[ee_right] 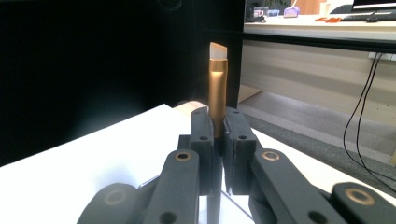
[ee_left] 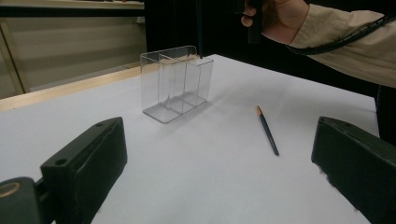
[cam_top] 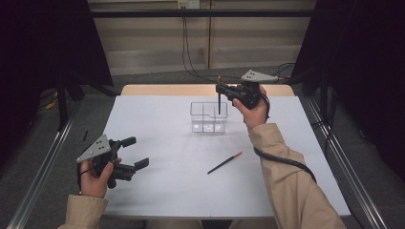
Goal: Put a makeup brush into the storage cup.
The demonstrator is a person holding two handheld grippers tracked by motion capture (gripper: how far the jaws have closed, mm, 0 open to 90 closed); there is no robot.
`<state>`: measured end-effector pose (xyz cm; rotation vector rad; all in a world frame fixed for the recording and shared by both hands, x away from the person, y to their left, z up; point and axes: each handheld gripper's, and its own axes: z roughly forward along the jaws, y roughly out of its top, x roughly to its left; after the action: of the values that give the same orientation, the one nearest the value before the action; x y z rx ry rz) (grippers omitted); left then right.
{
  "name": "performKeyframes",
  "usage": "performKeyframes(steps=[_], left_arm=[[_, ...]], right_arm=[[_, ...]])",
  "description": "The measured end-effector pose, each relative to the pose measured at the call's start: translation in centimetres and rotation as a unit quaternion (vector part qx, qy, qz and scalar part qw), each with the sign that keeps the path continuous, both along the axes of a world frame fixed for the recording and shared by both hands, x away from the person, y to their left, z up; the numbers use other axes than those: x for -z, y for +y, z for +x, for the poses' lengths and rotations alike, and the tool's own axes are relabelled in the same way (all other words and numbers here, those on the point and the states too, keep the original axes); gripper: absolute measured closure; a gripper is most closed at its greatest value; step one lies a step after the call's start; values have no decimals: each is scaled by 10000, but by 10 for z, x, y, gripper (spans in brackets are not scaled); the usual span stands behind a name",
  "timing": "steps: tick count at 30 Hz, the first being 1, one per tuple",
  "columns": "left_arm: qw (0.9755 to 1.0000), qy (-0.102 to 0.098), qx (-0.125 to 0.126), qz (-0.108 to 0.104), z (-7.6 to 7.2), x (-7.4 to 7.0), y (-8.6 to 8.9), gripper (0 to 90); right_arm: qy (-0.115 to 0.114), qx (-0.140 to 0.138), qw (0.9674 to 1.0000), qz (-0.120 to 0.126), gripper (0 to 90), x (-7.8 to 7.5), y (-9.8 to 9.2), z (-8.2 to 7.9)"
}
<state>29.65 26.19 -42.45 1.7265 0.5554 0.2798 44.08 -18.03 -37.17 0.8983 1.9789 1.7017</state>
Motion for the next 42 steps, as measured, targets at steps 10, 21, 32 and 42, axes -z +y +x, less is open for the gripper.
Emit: performKeyframes(steps=[10,21,32,42], left_arm=[[10000,16,31,-28,0,1,-1,33],[10000,36,69,1,0,2,-3,37],[10000,30,67,-24,0,2,-3,39],[9999,53,98,-54,1,3,-5,41]], right_arm=[[-20,-5,10000,-7,839,4,-2,0],[-7,-24,10000,-31,838,13,-1,0],[10,-13,10000,-15,838,20,-3,-3],[41,-6,10000,-60,838,27,-7,-4]])
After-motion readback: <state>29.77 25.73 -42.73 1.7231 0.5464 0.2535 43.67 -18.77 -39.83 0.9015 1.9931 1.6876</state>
